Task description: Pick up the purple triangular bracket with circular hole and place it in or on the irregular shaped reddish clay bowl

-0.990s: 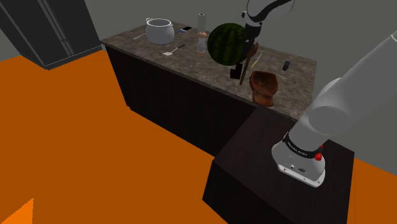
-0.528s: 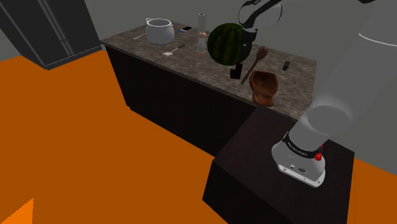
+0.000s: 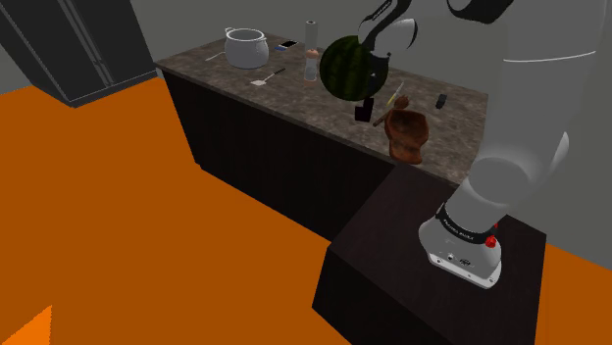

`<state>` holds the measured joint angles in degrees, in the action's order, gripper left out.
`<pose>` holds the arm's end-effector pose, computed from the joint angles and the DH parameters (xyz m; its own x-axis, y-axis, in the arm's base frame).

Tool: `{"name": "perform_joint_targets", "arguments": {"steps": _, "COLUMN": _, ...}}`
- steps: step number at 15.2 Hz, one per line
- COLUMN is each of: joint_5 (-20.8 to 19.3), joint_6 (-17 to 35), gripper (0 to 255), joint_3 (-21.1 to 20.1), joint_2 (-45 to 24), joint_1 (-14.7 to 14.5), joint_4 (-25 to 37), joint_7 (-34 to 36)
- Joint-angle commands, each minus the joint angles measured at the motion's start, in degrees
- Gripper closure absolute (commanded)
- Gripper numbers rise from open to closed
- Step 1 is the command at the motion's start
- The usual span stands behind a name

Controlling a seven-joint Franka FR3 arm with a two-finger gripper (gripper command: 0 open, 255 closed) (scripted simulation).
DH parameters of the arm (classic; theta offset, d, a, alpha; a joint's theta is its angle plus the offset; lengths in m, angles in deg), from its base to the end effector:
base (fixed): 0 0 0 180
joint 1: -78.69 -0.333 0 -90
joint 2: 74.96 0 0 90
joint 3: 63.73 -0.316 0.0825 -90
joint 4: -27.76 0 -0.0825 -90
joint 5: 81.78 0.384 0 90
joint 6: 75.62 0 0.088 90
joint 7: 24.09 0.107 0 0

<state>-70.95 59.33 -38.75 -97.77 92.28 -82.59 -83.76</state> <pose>0.5015 -0.3777 0.3070 0.9619 0.2725 0.0202 0.2703 -0.9597 0.0769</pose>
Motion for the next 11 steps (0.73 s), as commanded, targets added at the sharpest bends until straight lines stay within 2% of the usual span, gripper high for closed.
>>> {"name": "perform_joint_targets", "arguments": {"steps": 1, "joint_5": 2.1, "joint_6": -0.2, "gripper": 0, "joint_3": -1.0, "joint_2": -4.5, "joint_1": 2.2, "joint_4": 4.5, "joint_7": -2.5}}
{"name": "perform_joint_targets", "arguments": {"steps": 4, "joint_5": 3.9, "joint_6": -0.9, "gripper": 0, "joint_3": -2.3, "joint_2": -9.8, "joint_1": 4.8, "joint_4": 10.4, "joint_7": -4.7}}
{"name": "perform_joint_targets", "arguments": {"steps": 11, "joint_5": 5.2, "joint_6": 2.7, "gripper": 0, "joint_3": -4.2, "joint_2": -13.9, "joint_1": 6.4, "joint_4": 10.8, "joint_7": -5.5}}
